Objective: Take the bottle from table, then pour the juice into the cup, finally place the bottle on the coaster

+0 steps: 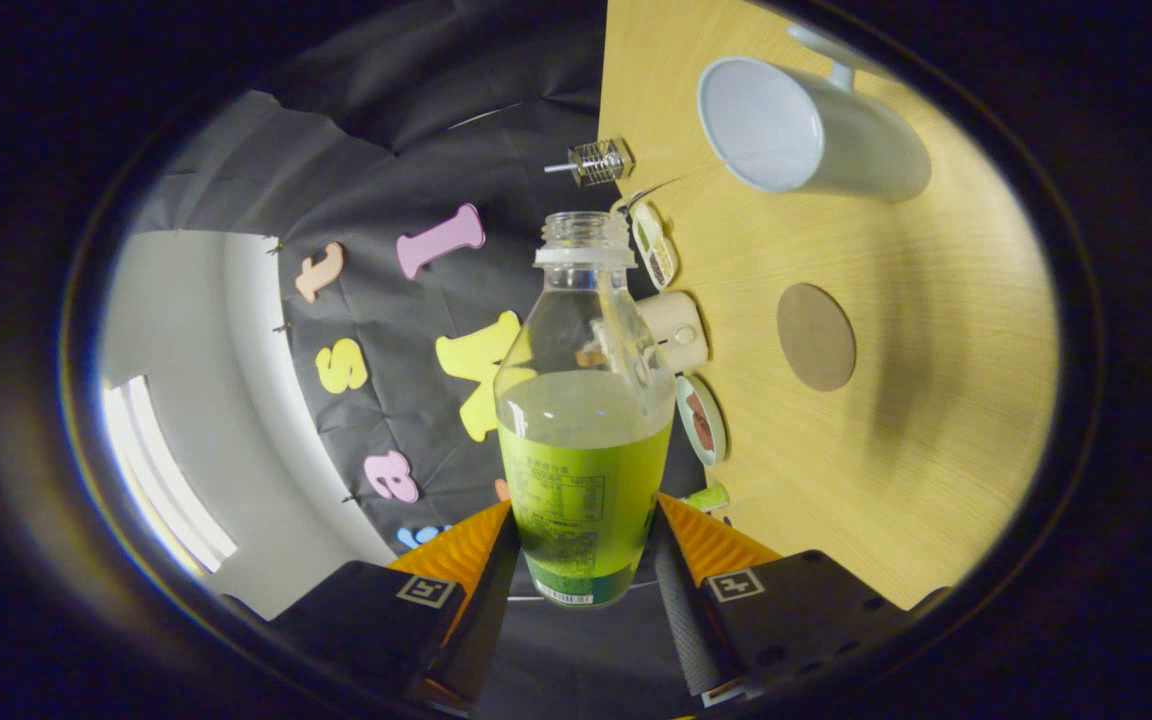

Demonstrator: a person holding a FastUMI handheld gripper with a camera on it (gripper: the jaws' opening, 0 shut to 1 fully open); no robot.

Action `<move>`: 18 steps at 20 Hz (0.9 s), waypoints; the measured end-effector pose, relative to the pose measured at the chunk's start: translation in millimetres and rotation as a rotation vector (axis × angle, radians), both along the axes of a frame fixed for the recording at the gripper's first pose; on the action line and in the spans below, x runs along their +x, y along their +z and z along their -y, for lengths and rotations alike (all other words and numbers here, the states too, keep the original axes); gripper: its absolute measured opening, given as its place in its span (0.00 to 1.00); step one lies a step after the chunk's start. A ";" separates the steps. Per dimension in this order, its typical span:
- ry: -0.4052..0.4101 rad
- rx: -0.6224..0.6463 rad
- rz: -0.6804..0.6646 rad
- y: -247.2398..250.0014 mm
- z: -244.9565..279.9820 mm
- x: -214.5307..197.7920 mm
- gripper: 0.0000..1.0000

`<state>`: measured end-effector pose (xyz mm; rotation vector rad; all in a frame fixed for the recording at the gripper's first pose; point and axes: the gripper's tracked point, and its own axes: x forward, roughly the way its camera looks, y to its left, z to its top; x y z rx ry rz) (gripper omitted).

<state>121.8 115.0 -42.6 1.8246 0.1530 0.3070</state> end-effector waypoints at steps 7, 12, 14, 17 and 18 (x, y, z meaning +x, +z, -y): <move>-0.006 0.037 -0.005 2.8 5.3 5.6 0.76; -0.007 0.053 0.001 9.3 7.7 3.2 0.76; -0.008 0.067 0.003 11.4 9.0 3.6 0.76; -0.009 0.080 0.001 13.3 10.5 5.0 0.76; -0.008 0.090 0.003 15.3 12.0 3.5 0.76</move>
